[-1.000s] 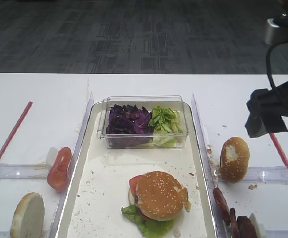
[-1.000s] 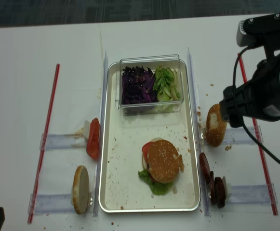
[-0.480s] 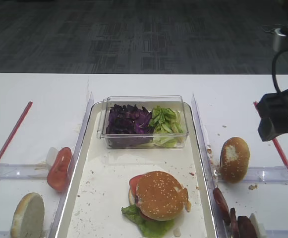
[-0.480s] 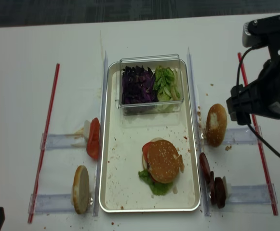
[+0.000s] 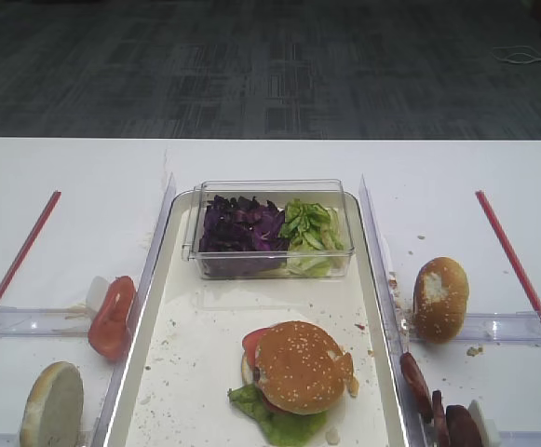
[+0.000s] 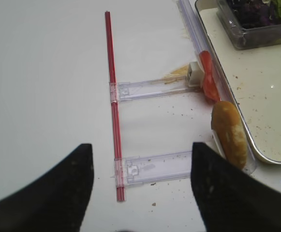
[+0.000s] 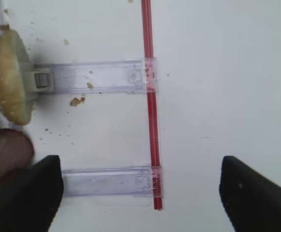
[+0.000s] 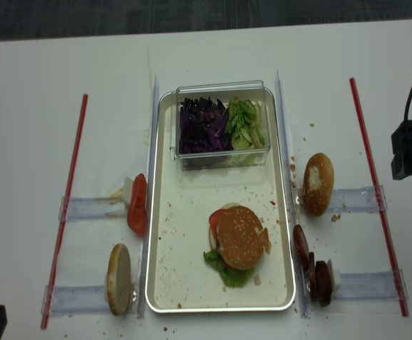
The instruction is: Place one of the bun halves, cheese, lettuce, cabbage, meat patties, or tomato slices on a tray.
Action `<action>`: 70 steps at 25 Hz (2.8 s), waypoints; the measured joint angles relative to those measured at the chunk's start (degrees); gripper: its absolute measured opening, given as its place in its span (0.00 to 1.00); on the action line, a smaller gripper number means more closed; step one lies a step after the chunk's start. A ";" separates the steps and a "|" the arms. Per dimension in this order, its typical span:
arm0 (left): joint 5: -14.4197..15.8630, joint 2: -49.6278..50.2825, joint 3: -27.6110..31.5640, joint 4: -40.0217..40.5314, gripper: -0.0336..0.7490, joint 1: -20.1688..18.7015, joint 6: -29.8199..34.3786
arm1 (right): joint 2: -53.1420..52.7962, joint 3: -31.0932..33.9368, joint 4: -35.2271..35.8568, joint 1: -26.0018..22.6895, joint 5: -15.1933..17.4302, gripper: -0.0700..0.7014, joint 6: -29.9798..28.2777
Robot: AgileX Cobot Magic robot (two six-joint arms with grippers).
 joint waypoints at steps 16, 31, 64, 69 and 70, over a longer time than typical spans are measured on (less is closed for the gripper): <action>0.00 0.00 0.00 0.00 0.60 0.00 0.00 | -28.99 22.76 2.89 -0.12 -0.44 0.97 -3.36; 0.00 0.00 0.00 0.00 0.60 0.00 0.00 | -58.88 23.84 1.12 -0.12 1.69 0.97 -3.95; 0.00 0.00 0.00 0.00 0.60 0.00 0.00 | -71.29 23.84 0.96 -0.12 2.37 0.84 -3.95; 0.00 0.00 0.00 0.00 0.60 0.00 0.00 | -71.29 23.84 0.96 -0.12 2.37 0.84 -3.95; 0.00 0.00 0.00 0.00 0.60 0.00 0.00 | -71.29 23.84 0.96 -0.12 2.37 0.84 -3.95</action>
